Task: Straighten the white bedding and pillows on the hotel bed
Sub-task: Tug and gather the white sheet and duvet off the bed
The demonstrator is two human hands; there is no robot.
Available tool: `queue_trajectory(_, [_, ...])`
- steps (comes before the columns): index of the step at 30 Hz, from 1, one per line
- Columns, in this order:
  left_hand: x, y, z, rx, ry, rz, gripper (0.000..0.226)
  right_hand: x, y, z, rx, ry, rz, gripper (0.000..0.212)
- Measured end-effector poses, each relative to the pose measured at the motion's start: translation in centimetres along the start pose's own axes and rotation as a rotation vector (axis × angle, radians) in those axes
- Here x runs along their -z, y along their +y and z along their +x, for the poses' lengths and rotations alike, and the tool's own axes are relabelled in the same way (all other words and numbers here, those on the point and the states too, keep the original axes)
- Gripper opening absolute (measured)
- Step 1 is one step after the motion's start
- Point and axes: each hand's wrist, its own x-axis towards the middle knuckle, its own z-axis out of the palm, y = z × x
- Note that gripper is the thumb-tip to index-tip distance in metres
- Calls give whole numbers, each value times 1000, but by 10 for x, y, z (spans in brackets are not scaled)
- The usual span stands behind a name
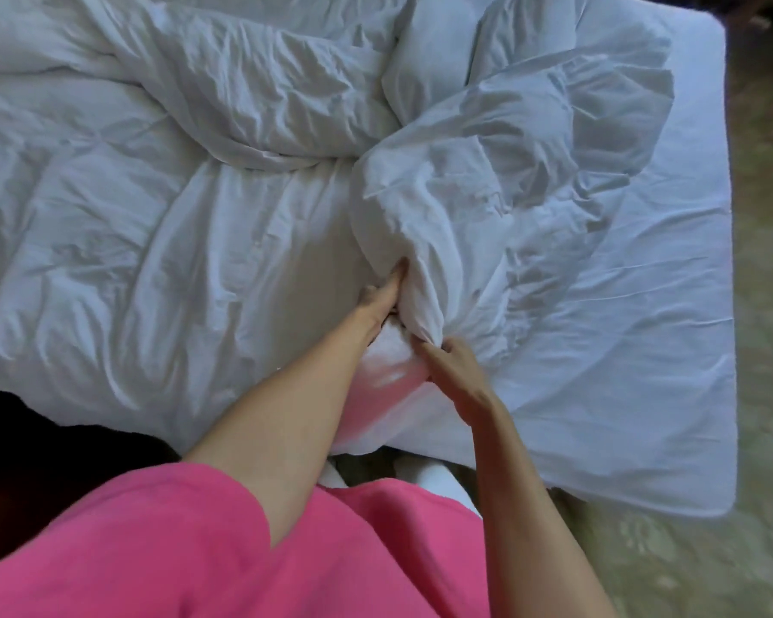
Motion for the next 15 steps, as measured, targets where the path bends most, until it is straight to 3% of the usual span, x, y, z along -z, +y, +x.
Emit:
queue_trajectory(3, [-55,-5,-29,-76,-54,-126,22,61,22,-10,51,7,23,58])
queue_trajectory(8, [-105,-12,-102,-358,-244,-85,29,127,20,-14,43,96,385,66])
queue_trajectory(11, [-119,-21,-151,-462,-340,132,27,140,8,-22,31,-32,278,71])
queue_trajectory(13, [-118,-31,-170,-462,-368,193,23,145,8,-29,29,-21,262,57])
queue_trajectory(15, [-115,-35,-189,-461,-400,185,29,146,12,-39,25,49,313,30])
